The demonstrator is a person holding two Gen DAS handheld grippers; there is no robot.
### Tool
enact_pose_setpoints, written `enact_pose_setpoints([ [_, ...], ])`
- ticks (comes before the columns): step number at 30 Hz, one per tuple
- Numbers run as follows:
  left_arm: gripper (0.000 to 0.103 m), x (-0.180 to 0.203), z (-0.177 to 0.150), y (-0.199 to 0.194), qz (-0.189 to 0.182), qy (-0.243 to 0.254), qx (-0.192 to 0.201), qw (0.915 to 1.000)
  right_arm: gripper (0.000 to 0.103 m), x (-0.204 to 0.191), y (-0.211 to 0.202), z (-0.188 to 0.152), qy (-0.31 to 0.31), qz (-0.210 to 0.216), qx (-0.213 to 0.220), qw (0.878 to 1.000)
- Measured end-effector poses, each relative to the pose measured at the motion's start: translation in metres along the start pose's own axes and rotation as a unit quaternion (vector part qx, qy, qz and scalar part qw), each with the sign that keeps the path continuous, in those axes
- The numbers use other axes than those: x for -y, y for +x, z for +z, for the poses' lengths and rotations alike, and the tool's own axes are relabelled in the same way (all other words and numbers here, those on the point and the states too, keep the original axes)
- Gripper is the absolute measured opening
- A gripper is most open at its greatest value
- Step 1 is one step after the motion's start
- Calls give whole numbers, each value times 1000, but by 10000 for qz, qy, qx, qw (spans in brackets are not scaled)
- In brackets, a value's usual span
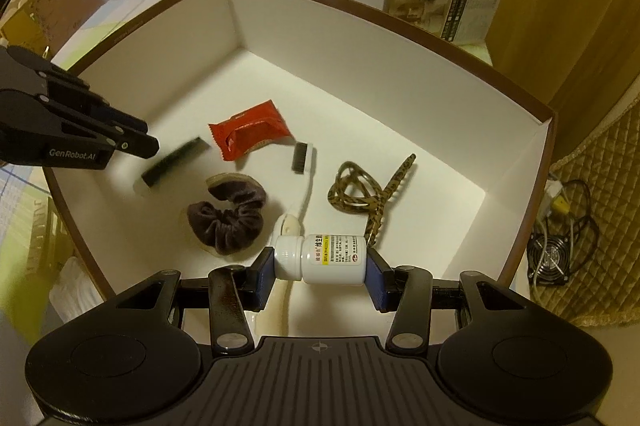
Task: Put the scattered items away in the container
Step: 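Carry the lip gel tube and pill bottle with both tools over the box, then open both tools to drop the tube and bottle into the box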
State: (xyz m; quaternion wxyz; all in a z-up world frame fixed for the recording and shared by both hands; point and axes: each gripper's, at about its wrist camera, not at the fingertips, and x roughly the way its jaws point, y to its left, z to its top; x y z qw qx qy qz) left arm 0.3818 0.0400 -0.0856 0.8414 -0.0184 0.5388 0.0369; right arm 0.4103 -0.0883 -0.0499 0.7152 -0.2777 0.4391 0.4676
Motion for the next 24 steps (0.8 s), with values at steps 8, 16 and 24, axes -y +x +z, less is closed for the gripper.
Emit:
enact_pose_setpoints([
  [8,18,1,-3,-8,-8,10,88,10000,44,-1,-2,-1,-259,-105,-25,9996],
  [16,19,3,-6,-15,29,72,145,9999,44,-6,-3,-3,-487,-124,-70,9987],
  [24,34,5,-8,-25,43,116,250,9996,79,-11,-16,-5,-653,-192,266,9973],
])
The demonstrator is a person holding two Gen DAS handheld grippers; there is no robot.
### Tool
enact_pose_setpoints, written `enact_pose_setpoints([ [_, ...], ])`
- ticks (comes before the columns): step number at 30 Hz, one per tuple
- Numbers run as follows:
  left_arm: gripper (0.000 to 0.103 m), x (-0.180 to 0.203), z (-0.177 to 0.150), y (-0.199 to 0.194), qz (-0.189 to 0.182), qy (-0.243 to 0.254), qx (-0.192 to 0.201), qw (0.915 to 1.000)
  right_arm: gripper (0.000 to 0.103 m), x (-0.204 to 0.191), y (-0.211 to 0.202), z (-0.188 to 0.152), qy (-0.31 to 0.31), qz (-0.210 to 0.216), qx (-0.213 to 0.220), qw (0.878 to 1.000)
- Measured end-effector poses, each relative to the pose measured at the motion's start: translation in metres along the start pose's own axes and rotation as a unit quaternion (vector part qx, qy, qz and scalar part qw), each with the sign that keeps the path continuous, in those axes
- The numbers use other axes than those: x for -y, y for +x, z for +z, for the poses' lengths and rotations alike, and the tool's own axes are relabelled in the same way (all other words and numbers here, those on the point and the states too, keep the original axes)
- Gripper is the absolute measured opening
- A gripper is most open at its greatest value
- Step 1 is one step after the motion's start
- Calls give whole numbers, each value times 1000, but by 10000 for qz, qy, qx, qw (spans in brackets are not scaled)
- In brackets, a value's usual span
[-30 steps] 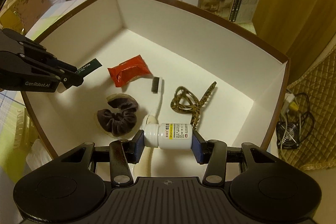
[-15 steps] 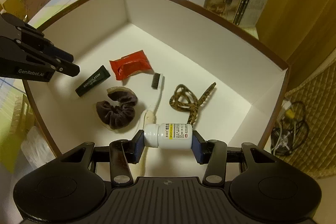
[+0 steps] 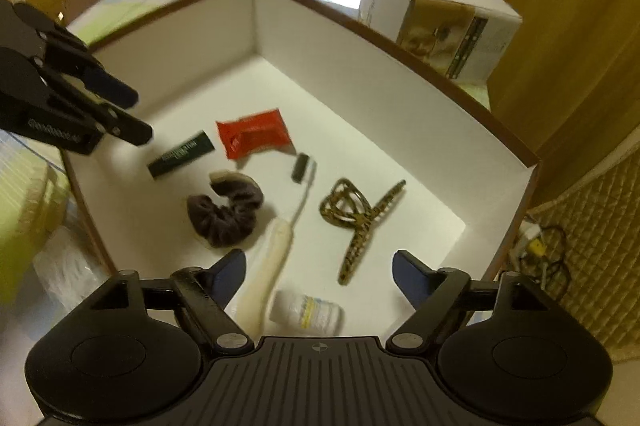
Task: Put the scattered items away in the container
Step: 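Open both tools to drop the tube and bottle into the box, then withdraw both tools from the box toward the remaining items on the table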
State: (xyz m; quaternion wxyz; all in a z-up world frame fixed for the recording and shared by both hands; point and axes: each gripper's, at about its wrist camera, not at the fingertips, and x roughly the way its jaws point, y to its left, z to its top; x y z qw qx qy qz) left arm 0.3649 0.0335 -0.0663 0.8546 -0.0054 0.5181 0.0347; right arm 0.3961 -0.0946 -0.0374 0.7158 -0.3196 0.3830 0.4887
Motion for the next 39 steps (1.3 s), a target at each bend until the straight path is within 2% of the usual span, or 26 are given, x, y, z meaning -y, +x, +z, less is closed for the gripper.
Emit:
enact_pose_setpoints([
  [2,36,1,0,-3,-5,19,29,10000,82,0,-4,0,83,35,27,10000],
  [4,47,2,-1,-7,-3,23,47,10000,88,-1,-8,0,106,38,6,9999],
  [9,64,4,-3,-17,-18,-4,129,9999,96,-6,-20,-4,300,111,115,9994],
  [12,67,4,-4,-24,-7,-22,206,9998,99,-9,-29,-7,520,174,240,9982],
  [15,78,5,-6,-32,25,-58,265,9996,101,-11,-37,-10,708,184,362,9967],
  [22,83,9,-12,-53,40,-114,412,9991,101,-15,-53,-16,1079,91,483,9929],
  [28,83,10,-23,-75,76,-180,578,9981,101,-20,-70,-22,1293,38,644,9895],
  [39,84,13,-52,-117,229,-279,885,9954,101,-46,-98,-31,1345,23,931,9865],
])
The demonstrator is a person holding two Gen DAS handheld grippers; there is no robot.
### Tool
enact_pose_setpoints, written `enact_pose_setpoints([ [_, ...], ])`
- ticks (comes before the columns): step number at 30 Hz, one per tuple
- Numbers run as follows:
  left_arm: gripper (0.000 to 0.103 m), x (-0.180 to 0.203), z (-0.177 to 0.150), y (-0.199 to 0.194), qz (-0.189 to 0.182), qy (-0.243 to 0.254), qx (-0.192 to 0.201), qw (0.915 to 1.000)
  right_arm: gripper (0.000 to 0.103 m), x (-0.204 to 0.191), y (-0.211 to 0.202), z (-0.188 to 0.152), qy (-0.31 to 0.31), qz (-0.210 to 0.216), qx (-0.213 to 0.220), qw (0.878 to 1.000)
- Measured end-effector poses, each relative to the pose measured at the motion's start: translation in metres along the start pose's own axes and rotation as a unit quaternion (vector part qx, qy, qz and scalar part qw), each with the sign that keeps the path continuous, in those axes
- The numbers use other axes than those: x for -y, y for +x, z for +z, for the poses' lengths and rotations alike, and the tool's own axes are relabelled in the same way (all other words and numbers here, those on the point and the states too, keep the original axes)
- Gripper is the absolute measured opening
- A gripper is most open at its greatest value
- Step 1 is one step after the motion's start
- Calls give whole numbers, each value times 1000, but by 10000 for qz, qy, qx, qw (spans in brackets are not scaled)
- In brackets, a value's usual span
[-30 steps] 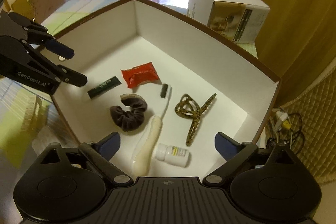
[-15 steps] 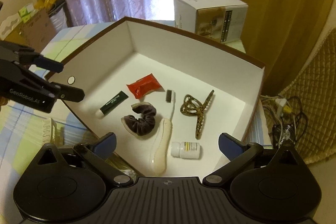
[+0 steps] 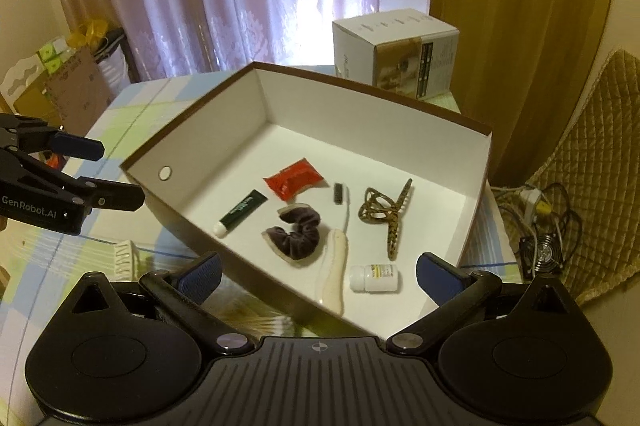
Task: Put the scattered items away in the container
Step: 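Withdraw both tools from the box toward the remaining items on the table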
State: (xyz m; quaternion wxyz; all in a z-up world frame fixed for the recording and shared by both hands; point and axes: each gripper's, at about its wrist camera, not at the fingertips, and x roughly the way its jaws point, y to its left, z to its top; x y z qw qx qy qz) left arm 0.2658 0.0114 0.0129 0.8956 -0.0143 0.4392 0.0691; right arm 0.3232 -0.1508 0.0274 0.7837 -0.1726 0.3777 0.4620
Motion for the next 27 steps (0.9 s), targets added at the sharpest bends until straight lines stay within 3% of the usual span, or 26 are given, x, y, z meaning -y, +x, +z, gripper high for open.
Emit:
enact_pose_setpoints([
  [3,90,2,-7,-13,30,-42,97,9999,101,-9,-6,-4,-62,-33,46,10000],
  [27,94,6,-59,-78,215,-183,349,9990,101,-62,-38,-44,-202,111,193,9995],
])
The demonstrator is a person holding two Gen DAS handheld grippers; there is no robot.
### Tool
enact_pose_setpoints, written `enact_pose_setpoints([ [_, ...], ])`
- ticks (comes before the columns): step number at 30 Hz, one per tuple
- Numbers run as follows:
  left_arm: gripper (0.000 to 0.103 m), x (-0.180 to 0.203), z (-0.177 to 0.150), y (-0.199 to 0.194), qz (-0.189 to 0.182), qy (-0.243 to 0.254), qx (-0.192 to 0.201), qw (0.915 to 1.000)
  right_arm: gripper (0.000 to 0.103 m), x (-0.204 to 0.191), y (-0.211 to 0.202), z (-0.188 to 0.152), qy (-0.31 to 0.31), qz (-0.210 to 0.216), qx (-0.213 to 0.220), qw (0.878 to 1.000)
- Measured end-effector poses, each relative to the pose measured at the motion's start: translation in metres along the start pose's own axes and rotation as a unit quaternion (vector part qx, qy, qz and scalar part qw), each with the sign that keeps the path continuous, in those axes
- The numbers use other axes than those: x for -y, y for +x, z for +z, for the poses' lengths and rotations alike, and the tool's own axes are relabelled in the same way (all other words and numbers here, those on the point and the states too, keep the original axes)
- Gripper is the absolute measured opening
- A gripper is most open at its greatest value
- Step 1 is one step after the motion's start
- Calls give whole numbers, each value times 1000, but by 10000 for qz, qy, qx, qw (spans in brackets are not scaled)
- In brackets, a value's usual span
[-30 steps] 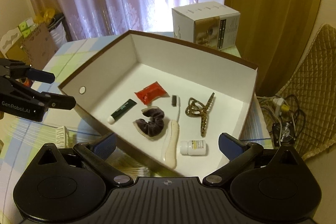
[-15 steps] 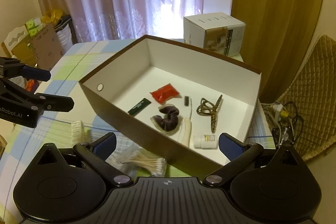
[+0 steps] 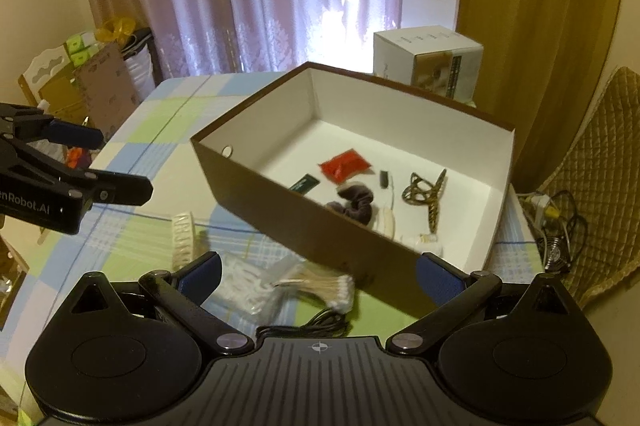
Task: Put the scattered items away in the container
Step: 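Withdraw both tools from the box toward the remaining items on the table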
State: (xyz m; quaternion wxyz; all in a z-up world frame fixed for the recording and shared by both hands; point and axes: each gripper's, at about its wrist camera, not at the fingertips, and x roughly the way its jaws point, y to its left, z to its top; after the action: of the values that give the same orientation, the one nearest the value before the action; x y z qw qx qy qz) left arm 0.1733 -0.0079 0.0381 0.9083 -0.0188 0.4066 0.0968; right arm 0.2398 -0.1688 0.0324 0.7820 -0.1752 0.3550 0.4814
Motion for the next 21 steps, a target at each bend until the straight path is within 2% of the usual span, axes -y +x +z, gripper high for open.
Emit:
enact_pose_setpoints([
  [21,94,1,-27,-16,52,-157,-130,9998,101,-18,3,-30,41,102,-241,9996],
])
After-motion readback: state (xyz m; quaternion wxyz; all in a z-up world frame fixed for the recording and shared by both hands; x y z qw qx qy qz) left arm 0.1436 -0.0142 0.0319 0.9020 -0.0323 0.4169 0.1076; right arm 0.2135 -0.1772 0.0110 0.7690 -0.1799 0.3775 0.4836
